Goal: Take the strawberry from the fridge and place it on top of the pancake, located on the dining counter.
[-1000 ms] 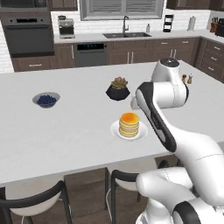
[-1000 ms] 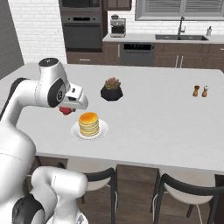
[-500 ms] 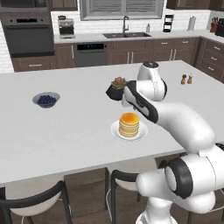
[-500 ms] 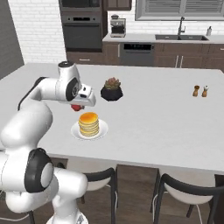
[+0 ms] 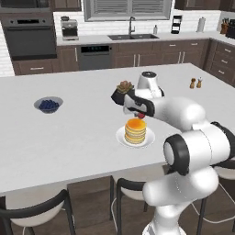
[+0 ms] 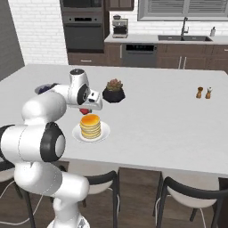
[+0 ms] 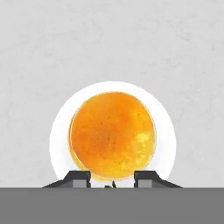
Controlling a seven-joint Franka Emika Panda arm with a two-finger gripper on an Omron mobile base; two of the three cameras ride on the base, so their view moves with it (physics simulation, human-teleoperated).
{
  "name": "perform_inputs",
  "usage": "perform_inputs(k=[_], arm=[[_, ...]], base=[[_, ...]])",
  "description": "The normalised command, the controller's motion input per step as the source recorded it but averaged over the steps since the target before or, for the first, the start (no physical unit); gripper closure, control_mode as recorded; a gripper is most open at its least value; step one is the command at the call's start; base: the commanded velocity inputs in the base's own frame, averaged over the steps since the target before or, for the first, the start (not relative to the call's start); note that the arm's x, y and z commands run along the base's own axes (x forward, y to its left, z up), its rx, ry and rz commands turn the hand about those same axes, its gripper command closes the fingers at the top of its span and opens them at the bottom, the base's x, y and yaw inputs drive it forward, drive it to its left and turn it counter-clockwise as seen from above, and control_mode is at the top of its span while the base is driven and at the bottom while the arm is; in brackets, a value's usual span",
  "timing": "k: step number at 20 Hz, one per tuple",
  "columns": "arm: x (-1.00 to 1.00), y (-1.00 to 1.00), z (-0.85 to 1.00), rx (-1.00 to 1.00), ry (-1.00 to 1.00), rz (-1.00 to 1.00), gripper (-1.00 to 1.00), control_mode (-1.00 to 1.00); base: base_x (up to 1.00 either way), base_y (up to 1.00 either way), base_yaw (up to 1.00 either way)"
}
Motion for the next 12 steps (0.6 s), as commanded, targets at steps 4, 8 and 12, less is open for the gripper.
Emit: perform_inputs(k=[4, 8, 12], arm=[[0.15, 0.00, -0.41, 0.00, 0.01, 0.00, 1.00, -1.00], [0.13, -0.09, -0.28, 0.00, 0.00, 0.00, 1.00, -1.00], [0.03, 0.00, -0.28, 0.00, 0.00, 0.00, 1.00, -1.00]], base=[[0.00, 0.00, 0.00], [0.00, 0.00, 0.00], [0.00, 0.00, 0.00]])
